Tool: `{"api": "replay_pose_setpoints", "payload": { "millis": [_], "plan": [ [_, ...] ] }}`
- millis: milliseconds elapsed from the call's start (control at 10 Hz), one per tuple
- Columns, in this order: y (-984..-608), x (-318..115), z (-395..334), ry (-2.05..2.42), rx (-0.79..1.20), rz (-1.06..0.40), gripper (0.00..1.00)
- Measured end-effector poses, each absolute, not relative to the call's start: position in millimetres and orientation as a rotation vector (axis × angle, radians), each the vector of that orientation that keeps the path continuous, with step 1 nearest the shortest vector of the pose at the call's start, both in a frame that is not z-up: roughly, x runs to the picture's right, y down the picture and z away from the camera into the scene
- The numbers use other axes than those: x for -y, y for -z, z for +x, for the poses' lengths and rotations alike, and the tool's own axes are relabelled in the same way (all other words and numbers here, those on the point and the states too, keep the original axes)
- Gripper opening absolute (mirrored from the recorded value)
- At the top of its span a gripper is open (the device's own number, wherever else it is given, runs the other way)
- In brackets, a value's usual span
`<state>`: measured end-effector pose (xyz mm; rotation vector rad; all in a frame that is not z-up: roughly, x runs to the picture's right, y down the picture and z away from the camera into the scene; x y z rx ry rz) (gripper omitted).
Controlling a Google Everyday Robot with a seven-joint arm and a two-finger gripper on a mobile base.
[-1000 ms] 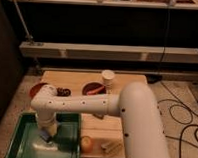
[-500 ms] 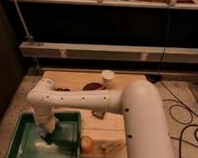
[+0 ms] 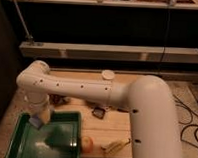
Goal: Wipe red bowl with sponge
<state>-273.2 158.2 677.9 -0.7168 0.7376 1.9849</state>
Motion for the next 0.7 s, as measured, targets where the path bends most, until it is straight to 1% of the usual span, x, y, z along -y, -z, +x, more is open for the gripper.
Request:
{"api": "replay_pose_setpoints", "payload": {
  "millis": [700],
  "plan": [
    [-678.8, -159.1, -271.7, -1.984, -0.741, -0.713, 0.00]
  ]
}}
